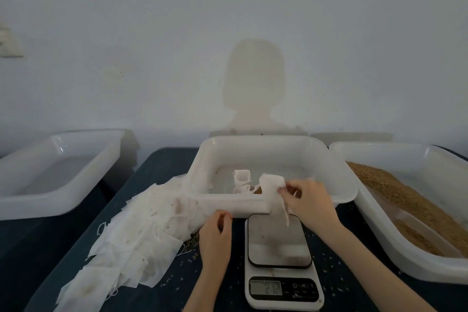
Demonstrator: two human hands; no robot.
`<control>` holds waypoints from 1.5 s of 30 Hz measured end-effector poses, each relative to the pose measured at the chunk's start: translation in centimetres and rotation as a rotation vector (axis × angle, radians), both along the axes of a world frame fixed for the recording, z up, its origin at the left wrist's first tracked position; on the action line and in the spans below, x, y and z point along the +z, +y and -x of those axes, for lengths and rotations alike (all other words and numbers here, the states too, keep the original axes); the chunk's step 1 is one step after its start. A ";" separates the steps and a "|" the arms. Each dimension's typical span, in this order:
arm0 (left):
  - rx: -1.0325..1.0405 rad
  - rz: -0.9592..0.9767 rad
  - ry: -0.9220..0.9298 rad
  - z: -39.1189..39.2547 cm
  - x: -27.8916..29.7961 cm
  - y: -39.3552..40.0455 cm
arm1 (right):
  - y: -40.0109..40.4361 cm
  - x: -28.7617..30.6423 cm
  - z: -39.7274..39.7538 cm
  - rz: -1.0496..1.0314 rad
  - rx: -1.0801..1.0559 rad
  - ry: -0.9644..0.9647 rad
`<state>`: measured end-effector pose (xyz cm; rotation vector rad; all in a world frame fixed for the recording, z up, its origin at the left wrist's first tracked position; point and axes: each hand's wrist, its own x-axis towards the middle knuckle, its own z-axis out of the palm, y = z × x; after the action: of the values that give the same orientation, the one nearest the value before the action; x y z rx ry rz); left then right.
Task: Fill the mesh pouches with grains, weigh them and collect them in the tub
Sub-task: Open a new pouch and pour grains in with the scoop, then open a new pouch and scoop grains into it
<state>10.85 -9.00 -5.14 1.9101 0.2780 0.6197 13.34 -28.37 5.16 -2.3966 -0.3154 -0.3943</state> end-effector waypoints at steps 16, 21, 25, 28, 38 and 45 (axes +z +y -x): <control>0.000 -0.004 0.026 -0.4 -0.4 0.2 | 3.4 -0.7 -11.8 0.355 0.008 0.281; 0.004 -0.007 0.042 -0.3 -0.4 0.1 | 3.6 -1.6 -11.9 0.455 0.161 0.417; 0.002 -0.004 0.043 0.0 -0.1 0.2 | 3.7 -1.0 -11.5 0.380 0.167 0.398; 0.028 -0.028 0.039 0.1 0.0 0.3 | 3.7 -0.4 -10.5 0.321 0.164 0.325; 0.490 -0.039 -0.035 -0.2 1.9 3.7 | 5.2 0.0 -2.9 0.381 0.298 -0.134; 0.627 -0.327 0.315 -0.4 4.5 11.0 | 3.8 0.0 1.0 0.265 0.297 -0.400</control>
<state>11.29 2.01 -0.68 2.2407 1.0599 0.8042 12.30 -24.53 5.18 -2.4569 -0.9424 -0.7291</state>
